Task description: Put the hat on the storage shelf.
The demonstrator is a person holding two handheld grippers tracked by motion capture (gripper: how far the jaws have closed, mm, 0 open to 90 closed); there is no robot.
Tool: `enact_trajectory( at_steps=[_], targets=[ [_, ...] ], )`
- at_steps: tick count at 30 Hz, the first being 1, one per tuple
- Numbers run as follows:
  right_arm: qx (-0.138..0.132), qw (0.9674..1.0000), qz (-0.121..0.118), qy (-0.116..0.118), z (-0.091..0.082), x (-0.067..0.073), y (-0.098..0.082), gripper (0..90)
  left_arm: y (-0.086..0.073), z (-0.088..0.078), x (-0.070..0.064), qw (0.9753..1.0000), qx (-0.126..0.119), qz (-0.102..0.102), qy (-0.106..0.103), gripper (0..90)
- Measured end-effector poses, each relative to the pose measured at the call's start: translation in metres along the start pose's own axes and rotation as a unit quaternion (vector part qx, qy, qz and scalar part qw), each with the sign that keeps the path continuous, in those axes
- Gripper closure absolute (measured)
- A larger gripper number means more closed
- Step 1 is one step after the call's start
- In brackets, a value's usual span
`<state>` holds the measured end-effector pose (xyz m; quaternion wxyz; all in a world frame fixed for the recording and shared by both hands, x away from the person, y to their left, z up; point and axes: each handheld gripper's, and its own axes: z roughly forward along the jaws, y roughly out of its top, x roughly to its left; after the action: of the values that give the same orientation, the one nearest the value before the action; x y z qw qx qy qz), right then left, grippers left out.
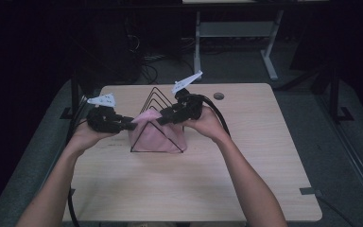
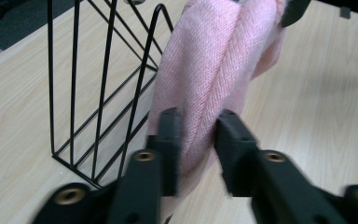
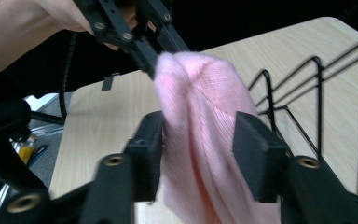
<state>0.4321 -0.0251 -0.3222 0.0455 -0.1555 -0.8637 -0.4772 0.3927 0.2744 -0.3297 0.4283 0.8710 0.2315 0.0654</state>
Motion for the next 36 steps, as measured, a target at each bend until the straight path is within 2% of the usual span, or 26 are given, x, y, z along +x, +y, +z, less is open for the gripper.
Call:
enact_trajectory(
  at_steps=[2, 6, 8, 9, 10, 12, 21, 24, 29, 30, 35, 36],
  targets=[
    [-0.009, 0.9999, 0.001, -0.009, -0.01, 0.0, -0.008, 46.5, -0.001, -0.001, -0.001, 1.0, 0.001, -0.001, 0.003, 62.9],
    [-0.019, 0.9996, 0.013, -0.016, -0.021, 0.001, -0.015, 44.3, -0.001, -0.004, -0.002, 1.0, -0.002, -0.003, 0.009, 56.6],
    [-0.021, 0.9991, 0.02, -0.031, -0.032, 0.001, -0.023, 43.1, -0.002, -0.007, -0.003, 0.9999, -0.004, -0.006, 0.013, 54.8],
    [-0.021, 0.9991, 0.02, -0.031, -0.032, 0.001, -0.023, 43.1, -0.002, -0.007, -0.003, 0.9999, -0.004, -0.006, 0.013, 54.1],
    [-0.027, 0.9985, 0.016, -0.045, -0.039, 0.002, -0.027, 41.9, -0.004, -0.008, -0.003, 0.9998, -0.004, -0.009, 0.018, 53.1],
    [-0.033, 0.9979, 0.018, -0.052, -0.046, 0.003, -0.03, 41.6, -0.005, -0.008, -0.003, 0.9997, 0.0, -0.014, 0.02, 52.0],
    [-0.032, 0.9956, 0.028, -0.084, -0.069, 0.004, -0.046, 35.3, -0.013, -0.01, -0.006, 0.9991, 0.001, -0.03, 0.031, 44.3],
    [-0.029, 0.9938, 0.037, -0.1, -0.079, 0.003, -0.058, 33.3, -0.016, -0.009, -0.006, 0.9986, 0.004, -0.037, 0.036, 43.0],
    [-0.03, 0.992, 0.05, -0.112, -0.09, 0.001, -0.069, 32.1, -0.02, -0.008, -0.006, 0.9982, 0.008, -0.042, 0.042, 41.1],
    [-0.028, 0.9906, 0.058, -0.12, -0.096, 0.0, -0.074, 31.1, -0.021, -0.008, -0.006, 0.9981, 0.008, -0.045, 0.043, 40.1],
    [-0.022, 0.9883, 0.062, -0.138, -0.105, -0.001, -0.082, 30.5, -0.027, -0.007, -0.008, 0.9973, 0.009, -0.054, 0.049, 37.7],
    [-0.02, 0.987, 0.069, -0.144, -0.109, -0.001, -0.087, 29.5, -0.029, -0.007, -0.008, 0.9971, 0.011, -0.055, 0.051, 37.5]
  ],
)
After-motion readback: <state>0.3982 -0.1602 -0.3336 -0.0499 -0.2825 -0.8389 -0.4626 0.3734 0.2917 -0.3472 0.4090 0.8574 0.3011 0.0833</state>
